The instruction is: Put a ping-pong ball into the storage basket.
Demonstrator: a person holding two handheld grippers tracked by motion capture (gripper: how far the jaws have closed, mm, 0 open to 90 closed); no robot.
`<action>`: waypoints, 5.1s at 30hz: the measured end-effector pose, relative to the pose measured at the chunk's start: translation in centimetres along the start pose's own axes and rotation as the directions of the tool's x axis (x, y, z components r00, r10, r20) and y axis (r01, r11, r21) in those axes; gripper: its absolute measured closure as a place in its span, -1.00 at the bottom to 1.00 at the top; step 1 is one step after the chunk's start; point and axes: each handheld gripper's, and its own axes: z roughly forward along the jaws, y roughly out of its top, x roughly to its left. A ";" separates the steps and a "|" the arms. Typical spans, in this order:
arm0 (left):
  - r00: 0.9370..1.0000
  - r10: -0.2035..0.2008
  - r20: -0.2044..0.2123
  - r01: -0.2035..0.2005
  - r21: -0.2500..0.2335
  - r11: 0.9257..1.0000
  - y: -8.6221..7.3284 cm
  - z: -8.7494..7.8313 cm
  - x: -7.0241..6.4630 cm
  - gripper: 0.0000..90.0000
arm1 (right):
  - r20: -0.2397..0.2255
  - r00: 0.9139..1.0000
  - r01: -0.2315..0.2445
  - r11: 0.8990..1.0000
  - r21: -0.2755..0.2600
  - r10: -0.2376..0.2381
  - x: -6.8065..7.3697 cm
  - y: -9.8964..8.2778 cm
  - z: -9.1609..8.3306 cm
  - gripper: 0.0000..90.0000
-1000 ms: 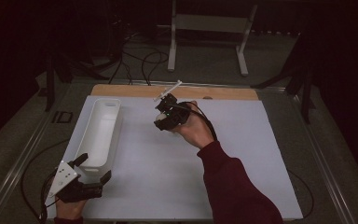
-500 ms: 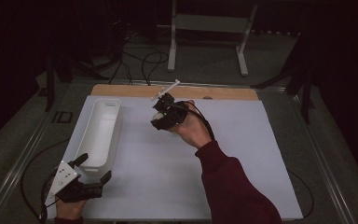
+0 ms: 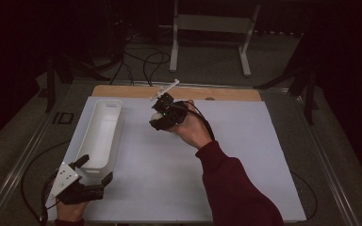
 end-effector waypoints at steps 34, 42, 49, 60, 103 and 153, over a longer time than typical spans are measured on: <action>1.000 0.000 0.001 0.000 -0.001 1.000 0.0 0.0 0.0 -1.00 | -0.028 0.999 0.044 0.998 -0.044 -0.045 1.1 1.2 0.4 0.12; 1.000 0.000 0.001 0.000 -0.001 1.000 0.0 -0.1 0.0 -1.00 | -0.029 0.998 0.048 0.998 -0.046 -0.050 1.3 1.5 0.6 0.12; 1.000 0.001 0.001 -0.001 -0.002 1.000 0.0 0.0 0.0 -1.00 | -0.024 0.998 0.060 0.997 -0.057 -0.061 1.4 1.7 0.6 0.12; 1.000 0.001 0.001 -0.001 -0.002 1.000 0.0 0.0 0.0 -1.00 | -0.027 0.997 0.065 0.996 -0.065 -0.066 1.7 2.1 0.8 0.12; 1.000 0.000 0.001 0.000 -0.002 1.000 0.0 0.0 0.0 -1.00 | -0.047 0.993 0.104 0.989 -0.103 -0.109 3.0 3.3 1.9 0.12; 1.000 -0.001 0.002 0.001 -0.004 1.000 0.0 -0.1 0.1 -1.00 | -0.101 0.989 0.091 0.987 -0.132 -0.105 4.6 4.3 3.9 0.12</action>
